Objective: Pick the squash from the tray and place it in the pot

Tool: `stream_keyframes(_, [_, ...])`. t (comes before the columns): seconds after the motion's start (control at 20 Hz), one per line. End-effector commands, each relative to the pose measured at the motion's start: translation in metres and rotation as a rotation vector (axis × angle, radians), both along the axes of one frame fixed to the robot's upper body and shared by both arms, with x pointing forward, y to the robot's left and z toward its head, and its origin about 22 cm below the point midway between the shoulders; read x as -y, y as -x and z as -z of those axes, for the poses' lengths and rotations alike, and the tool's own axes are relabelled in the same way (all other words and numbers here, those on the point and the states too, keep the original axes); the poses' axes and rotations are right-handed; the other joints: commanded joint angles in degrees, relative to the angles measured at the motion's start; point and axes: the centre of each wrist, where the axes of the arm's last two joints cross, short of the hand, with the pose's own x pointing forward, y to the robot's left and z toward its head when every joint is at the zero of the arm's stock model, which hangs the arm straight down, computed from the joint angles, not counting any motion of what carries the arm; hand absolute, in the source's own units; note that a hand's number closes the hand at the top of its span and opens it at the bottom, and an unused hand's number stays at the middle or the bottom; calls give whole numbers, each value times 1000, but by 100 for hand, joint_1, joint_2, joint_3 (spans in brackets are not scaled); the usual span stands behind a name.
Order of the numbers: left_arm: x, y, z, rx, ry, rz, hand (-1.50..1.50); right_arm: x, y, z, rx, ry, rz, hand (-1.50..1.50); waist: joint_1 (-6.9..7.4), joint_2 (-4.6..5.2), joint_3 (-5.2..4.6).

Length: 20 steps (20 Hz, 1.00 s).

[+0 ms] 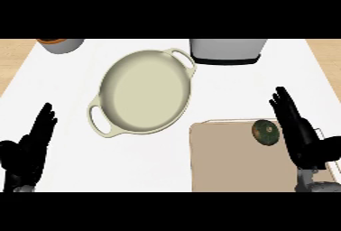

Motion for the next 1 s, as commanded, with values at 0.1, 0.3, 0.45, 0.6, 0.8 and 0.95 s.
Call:
stream_keyframes(0.1, [-33,-15,-3,-36,-135,-30,0,-12,-20,-11,48,114,-279,150,-60,45,-79])
stream_keyframes(0.3, [-32,-6,11,-146,-142,-51,0,34,-37,-80,287,733,-261,150,-130,-66,-220])
stream_keyframes(0.45, [-36,-20,3,-188,-136,-99,0,19,-21,-18,438,511,32,-150,-249,43,-57])
stream_keyframes(0.6, [-36,-39,7,-215,-117,-66,0,11,-11,9,494,537,-66,-150,-158,36,-74])
stream_keyframes(0.8, [-39,-42,-4,-229,-131,-64,0,-2,32,-6,513,601,-87,-150,-176,2,-80])
stream_keyframes(0.95, [-29,-37,-1,-218,-134,-66,0,24,24,-26,377,766,-144,-150,-128,-1,-81])
